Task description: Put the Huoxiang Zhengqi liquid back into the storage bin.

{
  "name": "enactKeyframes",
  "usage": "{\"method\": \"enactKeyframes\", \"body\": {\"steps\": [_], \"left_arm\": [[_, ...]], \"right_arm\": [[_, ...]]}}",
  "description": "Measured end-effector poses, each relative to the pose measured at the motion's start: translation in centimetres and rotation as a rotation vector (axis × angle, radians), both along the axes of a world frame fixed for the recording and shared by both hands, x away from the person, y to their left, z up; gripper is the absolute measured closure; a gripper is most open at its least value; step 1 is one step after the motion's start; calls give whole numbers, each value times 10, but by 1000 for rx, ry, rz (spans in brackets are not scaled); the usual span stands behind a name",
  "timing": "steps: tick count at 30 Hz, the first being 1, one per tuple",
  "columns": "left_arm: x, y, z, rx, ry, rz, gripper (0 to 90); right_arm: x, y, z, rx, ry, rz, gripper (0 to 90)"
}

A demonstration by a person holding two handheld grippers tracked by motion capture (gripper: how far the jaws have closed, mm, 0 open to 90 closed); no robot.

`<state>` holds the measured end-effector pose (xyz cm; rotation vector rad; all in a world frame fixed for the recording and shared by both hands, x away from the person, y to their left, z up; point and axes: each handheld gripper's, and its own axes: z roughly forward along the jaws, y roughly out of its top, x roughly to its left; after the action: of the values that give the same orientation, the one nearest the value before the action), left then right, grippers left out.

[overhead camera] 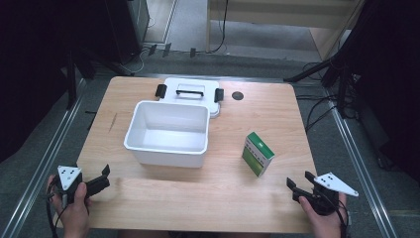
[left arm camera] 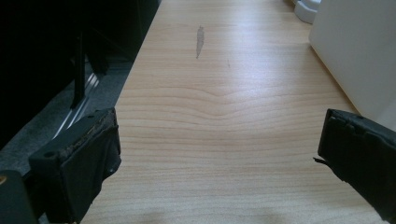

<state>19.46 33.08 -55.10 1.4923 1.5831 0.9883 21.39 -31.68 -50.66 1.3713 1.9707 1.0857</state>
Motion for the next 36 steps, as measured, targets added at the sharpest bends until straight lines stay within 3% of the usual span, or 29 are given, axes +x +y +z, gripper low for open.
{"method": "enactKeyframes", "body": {"steps": [2, 3, 4, 5, 6, 8, 9, 11, 16, 19, 20, 22, 25, 30, 31, 36], "left_arm": [[1, 0, 0, -1, 1, 0, 0], [2, -1, 0, 3, 4, 2, 0], [2, -1, 0, 3, 4, 2, 0], [2, -2, 0, 6, 5, 0, 0], [2, -2, 0, 8, 5, -1, 0], [2, -2, 0, 8, 5, -1, 0], [2, -1, 0, -1, 4, 0, 0], [2, -1, 0, -7, 8, 0, 0], [2, 0, 0, -7, 6, 0, 0], [2, 0, 0, -11, 3, 0, 0], [2, 0, 0, -14, 3, 0, 0], [2, 0, 0, -15, 6, 0, 0], [3, 1, 0, -18, 7, 2, 0], [3, 0, 0, -12, 14, 7, 0], [3, 0, 0, -12, 14, 10, 0], [3, 1, 0, -14, 15, 11, 0]], "right_arm": [[1, 1, 3, -15, 13, 14, 260], [6, 7, 10, -57, 66, 42, 244], [6, 7, 10, -57, 66, 42, 244], [8, 10, 14, -90, 88, 50, 235], [12, 16, 20, -128, 140, 72, 237], [14, 21, 22, -150, 166, 85, 232], [17, 31, 25, -206, 222, 131, 219], [20, 40, 28, -268, 266, 168, 210], [29, 56, 37, -339, 367, 233, 186], [33, 62, 39, -376, 397, 248, 185], [37, 67, 41, -407, 436, 258, 182], [40, 69, 43, -414, 459, 263, 179], [49, 76, 48, -446, 533, 279, 167], [58, 81, 54, -460, 594, 291, 158], [62, 82, 59, -471, 625, 298, 157], [71, 85, 67, -484, 656, 304, 159]]}}
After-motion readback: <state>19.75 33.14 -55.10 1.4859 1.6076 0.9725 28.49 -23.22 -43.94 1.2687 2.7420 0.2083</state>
